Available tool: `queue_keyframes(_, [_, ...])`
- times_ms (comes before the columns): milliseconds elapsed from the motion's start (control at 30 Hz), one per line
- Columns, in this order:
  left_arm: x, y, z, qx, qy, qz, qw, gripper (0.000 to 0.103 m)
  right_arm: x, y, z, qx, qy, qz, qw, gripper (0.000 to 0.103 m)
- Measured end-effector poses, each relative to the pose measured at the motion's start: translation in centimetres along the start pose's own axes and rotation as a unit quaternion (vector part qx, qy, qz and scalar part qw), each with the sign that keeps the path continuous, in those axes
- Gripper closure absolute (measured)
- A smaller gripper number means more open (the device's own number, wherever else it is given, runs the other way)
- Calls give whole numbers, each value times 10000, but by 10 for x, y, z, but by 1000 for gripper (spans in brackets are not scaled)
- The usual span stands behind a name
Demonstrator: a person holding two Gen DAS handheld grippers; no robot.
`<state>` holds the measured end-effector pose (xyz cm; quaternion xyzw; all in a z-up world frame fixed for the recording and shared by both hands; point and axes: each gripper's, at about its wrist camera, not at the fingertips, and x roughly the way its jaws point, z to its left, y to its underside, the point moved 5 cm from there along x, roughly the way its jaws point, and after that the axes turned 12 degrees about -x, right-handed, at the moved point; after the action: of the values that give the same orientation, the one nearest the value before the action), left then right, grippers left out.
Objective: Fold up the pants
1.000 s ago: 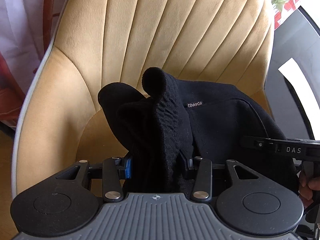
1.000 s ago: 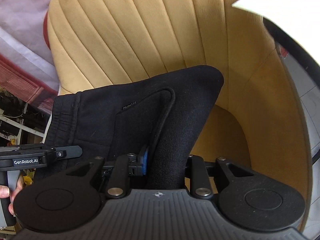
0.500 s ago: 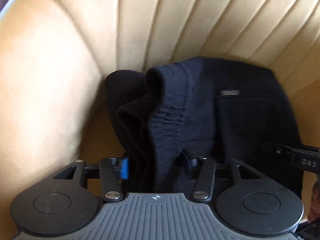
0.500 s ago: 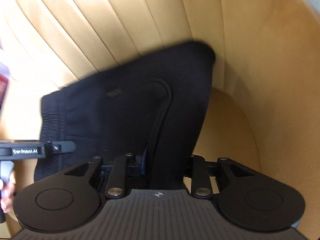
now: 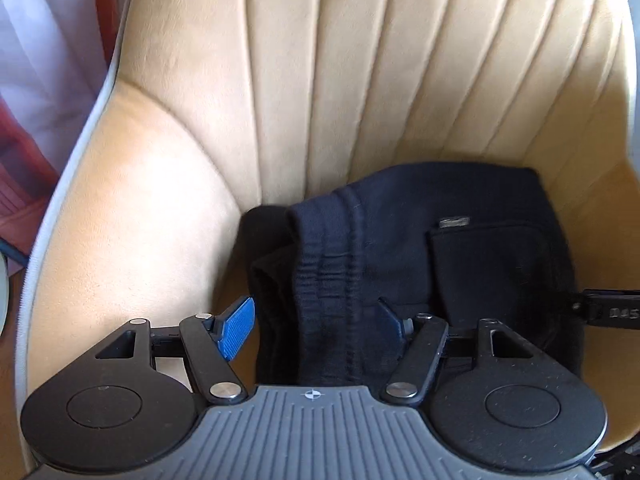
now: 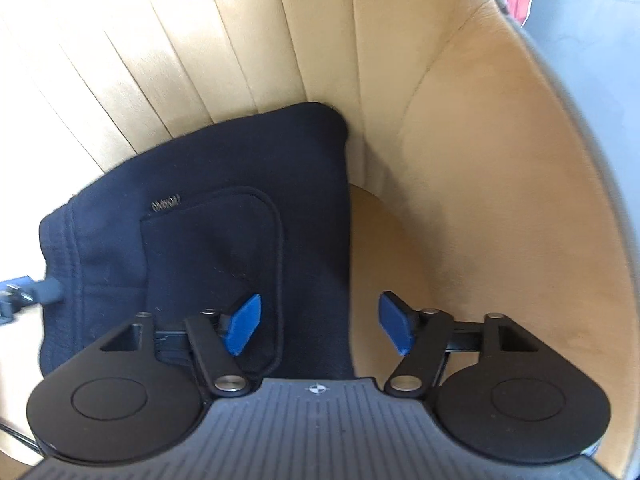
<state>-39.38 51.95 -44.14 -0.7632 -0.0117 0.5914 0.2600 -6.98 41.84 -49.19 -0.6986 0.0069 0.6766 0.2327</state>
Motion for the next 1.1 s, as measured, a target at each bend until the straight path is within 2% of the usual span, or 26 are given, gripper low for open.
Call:
queue_keyframes(67, [-9, 5, -12, 279, 216, -85, 9993, 42, 3, -2, 4, -172, 99, 43, 9998, 22])
queue_keyframes(167, [-9, 28, -35, 680, 480, 36, 9965, 42, 9, 5, 8, -354, 310, 205, 9987, 13])
queue_keyframes(300, [15, 46, -35, 649, 336, 364, 9967, 41, 18, 13, 5, -436, 543, 278, 9972, 1])
queue_keyframes(400, [26, 49, -32, 827, 232, 365, 9956, 40, 24, 13, 7, -589, 665, 270, 9957, 0])
queue_keyframes(567, [33, 50, -37, 981, 121, 470, 9940, 39, 32, 10, 6, -601, 630, 354, 9956, 0])
queue_keyframes(733, [29, 44, -41, 810, 60, 566, 9951, 37, 25, 8, 4, -530, 449, 420, 9967, 0])
queue_keyframes(800, [26, 37, -41, 695, 119, 624, 9956, 34, 10, 4, 1, -453, 390, 328, 9977, 0])
queue_keyframes(867, [16, 28, -40, 579, 144, 563, 9966, 26, -14, -3, -1, -322, 205, 135, 9992, 0])
queue_keyframes(967, [-27, 12, -42, 418, 234, 242, 9986, 16, -59, -13, -2, -189, -41, -223, 9996, 0])
queue_keyframes(1100, [-96, -12, -52, 360, 288, -192, 9988, 7, -131, -26, 2, -156, -269, -796, 9963, 0])
